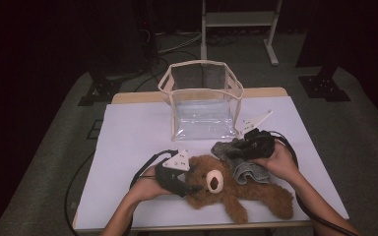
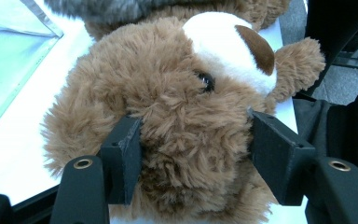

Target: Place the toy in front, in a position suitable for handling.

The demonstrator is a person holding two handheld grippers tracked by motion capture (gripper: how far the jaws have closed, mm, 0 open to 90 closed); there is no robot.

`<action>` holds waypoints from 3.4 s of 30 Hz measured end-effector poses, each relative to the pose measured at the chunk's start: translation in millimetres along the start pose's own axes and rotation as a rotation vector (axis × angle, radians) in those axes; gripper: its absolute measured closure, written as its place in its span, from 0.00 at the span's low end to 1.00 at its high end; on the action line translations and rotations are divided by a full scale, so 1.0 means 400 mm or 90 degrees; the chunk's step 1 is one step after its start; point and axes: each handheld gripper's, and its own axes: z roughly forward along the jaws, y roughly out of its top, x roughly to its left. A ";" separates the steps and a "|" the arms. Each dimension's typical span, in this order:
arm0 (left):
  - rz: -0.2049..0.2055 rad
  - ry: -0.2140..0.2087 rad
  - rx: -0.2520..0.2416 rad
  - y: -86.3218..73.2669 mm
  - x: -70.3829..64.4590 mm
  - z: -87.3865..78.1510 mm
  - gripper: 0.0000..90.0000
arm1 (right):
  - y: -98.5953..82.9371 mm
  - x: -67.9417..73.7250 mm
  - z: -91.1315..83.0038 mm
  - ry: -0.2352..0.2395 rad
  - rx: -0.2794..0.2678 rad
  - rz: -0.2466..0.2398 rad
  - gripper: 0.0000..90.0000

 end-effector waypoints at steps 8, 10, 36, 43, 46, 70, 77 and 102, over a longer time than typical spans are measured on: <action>-0.013 0.016 -0.006 0.006 0.018 0.011 0.43 | 0.044 0.052 -0.017 0.047 -0.030 -0.024 0.87; -0.014 0.019 -0.008 0.007 0.020 0.012 0.43 | 0.061 0.071 0.000 0.062 -0.027 -0.039 0.87; 0.025 0.058 0.003 -0.011 -0.001 -0.021 0.45 | 0.138 0.030 0.116 0.099 0.033 0.000 0.87; 0.019 0.057 0.009 -0.001 0.011 -0.004 0.45 | 0.083 0.039 0.057 0.082 0.030 0.003 0.87; 0.021 0.059 0.011 0.002 0.017 -0.002 0.46 | 0.047 0.041 0.028 0.075 0.022 0.007 0.87; -0.037 0.057 0.005 0.007 0.068 0.003 0.46 | 0.016 0.105 -0.010 0.095 -0.011 -0.019 0.87; -0.049 0.065 0.006 0.007 0.079 0.002 0.45 | -0.016 0.110 -0.012 0.101 -0.027 -0.012 0.87; -0.045 0.084 0.021 -0.010 0.073 -0.005 0.46 | 0.086 0.060 0.049 0.047 0.001 -0.042 0.87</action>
